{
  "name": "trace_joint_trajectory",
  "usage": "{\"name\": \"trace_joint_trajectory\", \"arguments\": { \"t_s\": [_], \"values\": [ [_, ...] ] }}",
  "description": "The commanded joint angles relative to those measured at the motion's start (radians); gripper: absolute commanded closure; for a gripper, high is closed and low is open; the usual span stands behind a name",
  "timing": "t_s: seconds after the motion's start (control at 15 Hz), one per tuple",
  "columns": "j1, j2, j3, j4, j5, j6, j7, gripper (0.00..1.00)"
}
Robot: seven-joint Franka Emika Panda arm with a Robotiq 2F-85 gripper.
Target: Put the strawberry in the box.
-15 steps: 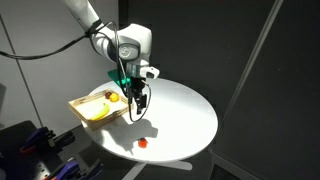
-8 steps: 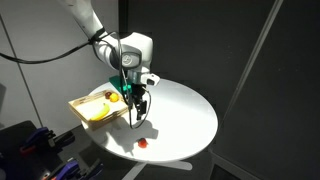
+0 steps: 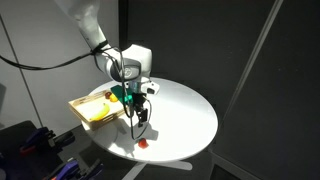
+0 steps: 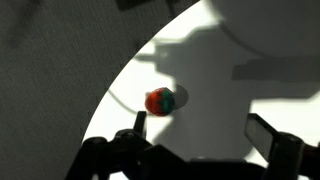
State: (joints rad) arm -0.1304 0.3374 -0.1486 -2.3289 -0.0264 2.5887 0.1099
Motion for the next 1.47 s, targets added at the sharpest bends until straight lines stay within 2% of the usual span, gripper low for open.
{"name": "trace_joint_trajectory", "arguments": {
  "t_s": [0.0, 1.4],
  "values": [
    [-0.018, 0.046, 0.0, 0.035, 0.018, 0.021, -0.036, 0.0],
    [-0.05, 0.201, -0.008, 0.12, 0.012, 0.033, -0.077, 0.0]
  ]
}}
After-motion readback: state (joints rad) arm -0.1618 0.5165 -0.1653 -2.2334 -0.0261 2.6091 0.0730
